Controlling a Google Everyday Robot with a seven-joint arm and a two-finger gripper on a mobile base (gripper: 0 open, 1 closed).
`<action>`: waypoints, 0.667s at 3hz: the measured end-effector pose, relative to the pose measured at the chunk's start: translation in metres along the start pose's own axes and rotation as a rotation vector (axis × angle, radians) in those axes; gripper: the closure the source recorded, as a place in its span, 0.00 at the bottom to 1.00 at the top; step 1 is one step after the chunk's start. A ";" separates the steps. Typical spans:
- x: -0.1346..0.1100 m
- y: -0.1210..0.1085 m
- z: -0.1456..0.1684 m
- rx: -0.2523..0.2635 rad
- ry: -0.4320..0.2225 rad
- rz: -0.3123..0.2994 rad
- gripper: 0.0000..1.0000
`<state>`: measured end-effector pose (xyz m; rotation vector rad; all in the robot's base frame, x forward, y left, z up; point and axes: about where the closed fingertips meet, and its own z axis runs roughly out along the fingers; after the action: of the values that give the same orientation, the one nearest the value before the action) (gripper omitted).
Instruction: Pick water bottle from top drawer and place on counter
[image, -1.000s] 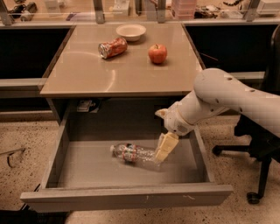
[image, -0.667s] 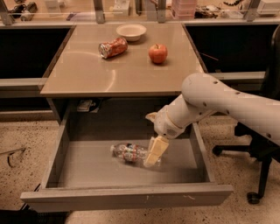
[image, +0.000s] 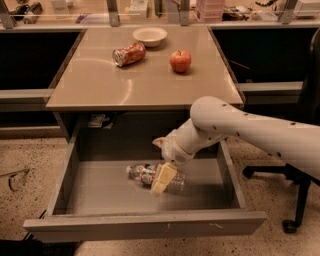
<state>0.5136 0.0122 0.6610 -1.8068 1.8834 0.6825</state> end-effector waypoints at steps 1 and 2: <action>0.008 -0.006 0.014 0.022 -0.009 0.036 0.00; 0.018 -0.009 0.022 0.057 -0.015 0.074 0.00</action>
Offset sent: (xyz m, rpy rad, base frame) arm 0.0139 -0.0084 -0.0416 0.0139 -0.0069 -0.1628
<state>0.5217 0.0112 0.6325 -1.7003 1.9482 0.6592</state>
